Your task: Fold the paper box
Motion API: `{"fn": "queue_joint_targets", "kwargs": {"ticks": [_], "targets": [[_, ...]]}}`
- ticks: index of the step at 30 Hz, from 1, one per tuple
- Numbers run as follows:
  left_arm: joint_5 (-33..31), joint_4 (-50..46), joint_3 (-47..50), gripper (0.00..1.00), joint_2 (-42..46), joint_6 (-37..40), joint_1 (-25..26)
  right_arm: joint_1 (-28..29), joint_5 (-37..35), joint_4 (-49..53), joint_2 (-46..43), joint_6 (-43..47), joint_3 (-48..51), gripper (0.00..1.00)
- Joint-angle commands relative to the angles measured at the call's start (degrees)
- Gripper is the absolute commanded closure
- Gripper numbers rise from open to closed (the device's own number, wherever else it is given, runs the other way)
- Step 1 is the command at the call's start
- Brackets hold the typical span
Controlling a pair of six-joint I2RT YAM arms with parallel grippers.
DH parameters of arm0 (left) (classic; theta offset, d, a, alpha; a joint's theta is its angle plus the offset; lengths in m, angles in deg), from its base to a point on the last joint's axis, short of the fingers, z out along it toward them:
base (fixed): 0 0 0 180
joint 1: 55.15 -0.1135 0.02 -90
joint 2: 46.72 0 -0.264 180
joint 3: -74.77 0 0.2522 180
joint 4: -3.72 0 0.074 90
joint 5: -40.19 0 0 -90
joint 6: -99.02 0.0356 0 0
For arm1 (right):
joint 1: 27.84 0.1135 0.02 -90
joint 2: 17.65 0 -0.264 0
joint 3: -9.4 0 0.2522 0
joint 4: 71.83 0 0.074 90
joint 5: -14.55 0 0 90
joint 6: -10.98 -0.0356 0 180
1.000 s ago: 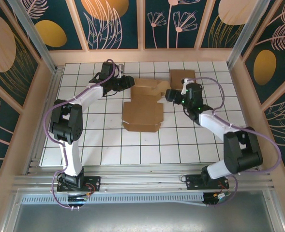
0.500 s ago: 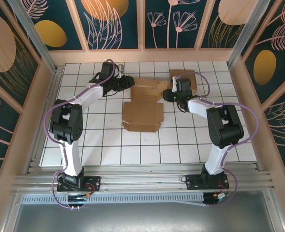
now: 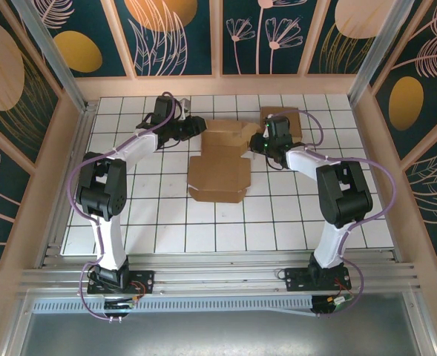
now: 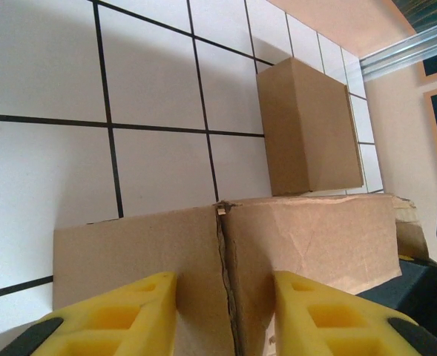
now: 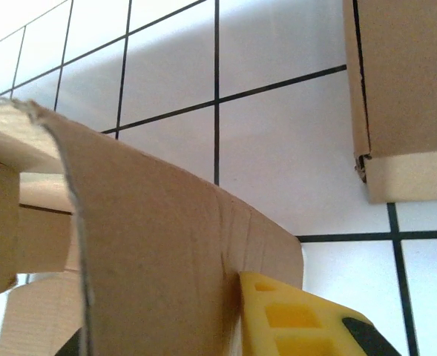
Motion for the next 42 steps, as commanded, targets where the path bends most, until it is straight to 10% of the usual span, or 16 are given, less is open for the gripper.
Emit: {"fn": "queue_joint_targets", "kwargs": {"ticks": [1, 26, 37, 42], "targets": [[2.5, -4.1, 2.3, 0.66, -2.8, -0.5, 0.6, 1.2, 6.0, 1.2, -0.9, -7.8, -4.1, 0.83], [3.4, -2.0, 3.9, 0.69, -1.8, -1.7, 2.7, 9.5, 7.9, 6.3, 4.9, -7.4, -11.5, 0.65], [1.0, -4.1, 4.0, 0.68, -1.1, 0.1, 2.7, 9.2, -3.5, 7.2, -2.4, 1.3, -4.9, 0.48], [-2.2, -4.7, 4.0, 0.61, 1.1, 2.4, 2.7, 7.8, -9.3, 3.8, -7.0, 2.9, 1.9, 0.62]]}}
